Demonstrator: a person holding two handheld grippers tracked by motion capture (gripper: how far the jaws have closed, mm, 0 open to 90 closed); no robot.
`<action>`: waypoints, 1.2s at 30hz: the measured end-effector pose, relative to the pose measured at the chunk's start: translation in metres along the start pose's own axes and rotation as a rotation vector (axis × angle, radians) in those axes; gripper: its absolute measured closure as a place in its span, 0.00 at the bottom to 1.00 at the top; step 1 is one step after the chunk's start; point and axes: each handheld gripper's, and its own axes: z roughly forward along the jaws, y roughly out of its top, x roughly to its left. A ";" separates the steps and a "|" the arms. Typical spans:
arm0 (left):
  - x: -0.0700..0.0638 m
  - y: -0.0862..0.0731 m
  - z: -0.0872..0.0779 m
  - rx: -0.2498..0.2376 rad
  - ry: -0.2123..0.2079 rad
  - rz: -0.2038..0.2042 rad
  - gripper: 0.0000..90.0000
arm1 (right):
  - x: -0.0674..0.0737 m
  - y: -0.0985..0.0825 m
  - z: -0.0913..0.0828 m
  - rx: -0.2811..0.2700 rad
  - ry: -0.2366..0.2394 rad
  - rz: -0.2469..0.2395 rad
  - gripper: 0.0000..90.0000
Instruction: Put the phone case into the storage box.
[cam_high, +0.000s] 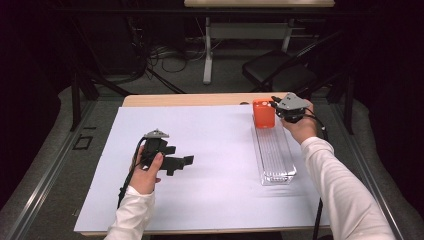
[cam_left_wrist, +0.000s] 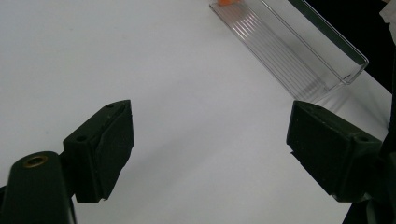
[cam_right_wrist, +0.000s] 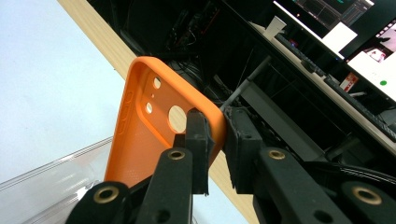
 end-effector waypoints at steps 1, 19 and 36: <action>0.000 0.000 0.000 0.002 0.000 0.002 0.17 | 0.000 0.000 0.000 -0.002 0.002 0.001 0.89; -0.001 0.000 0.003 0.009 -0.002 0.004 0.17 | -0.007 -0.006 0.000 0.043 -0.017 -0.042 0.89; -0.001 -0.001 0.005 0.012 -0.006 -0.003 0.17 | -0.014 -0.016 0.004 0.073 -0.049 -0.001 0.84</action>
